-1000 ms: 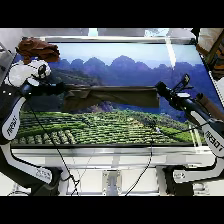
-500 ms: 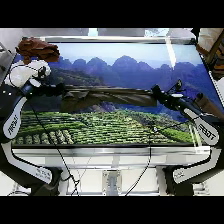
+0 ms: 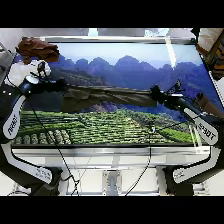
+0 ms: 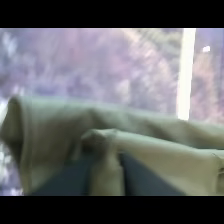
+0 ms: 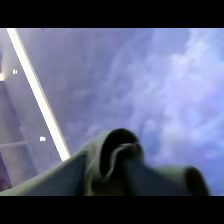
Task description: Fold the shirts.
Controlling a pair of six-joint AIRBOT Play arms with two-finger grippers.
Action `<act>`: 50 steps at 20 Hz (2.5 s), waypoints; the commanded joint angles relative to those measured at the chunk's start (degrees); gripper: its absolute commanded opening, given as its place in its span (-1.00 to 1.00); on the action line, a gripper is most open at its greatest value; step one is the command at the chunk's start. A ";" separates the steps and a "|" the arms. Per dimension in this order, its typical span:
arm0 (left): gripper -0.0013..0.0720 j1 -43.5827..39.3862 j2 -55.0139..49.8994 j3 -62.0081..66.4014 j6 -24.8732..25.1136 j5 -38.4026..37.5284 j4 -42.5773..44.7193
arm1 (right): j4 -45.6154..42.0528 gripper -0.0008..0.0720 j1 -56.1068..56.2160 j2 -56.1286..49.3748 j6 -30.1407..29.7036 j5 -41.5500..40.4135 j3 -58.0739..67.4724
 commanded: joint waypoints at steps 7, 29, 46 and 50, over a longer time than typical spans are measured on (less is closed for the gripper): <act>-0.15 -0.07 0.92 19.65 3.82 -13.09 3.32 | -5.07 -0.04 -2.38 3.34 -3.37 16.65 15.32; 0.63 -22.95 -5.73 30.49 4.72 -25.40 12.92 | -41.03 0.29 -20.87 4.46 15.91 53.48 15.34; -0.56 -24.81 -17.55 30.49 -1.22 -24.76 11.89 | -16.59 -0.45 -3.67 -11.41 0.90 39.76 13.99; -0.94 -26.77 -18.53 30.51 -2.10 -21.11 12.28 | -8.70 -0.89 -3.85 -11.19 -6.71 39.87 14.01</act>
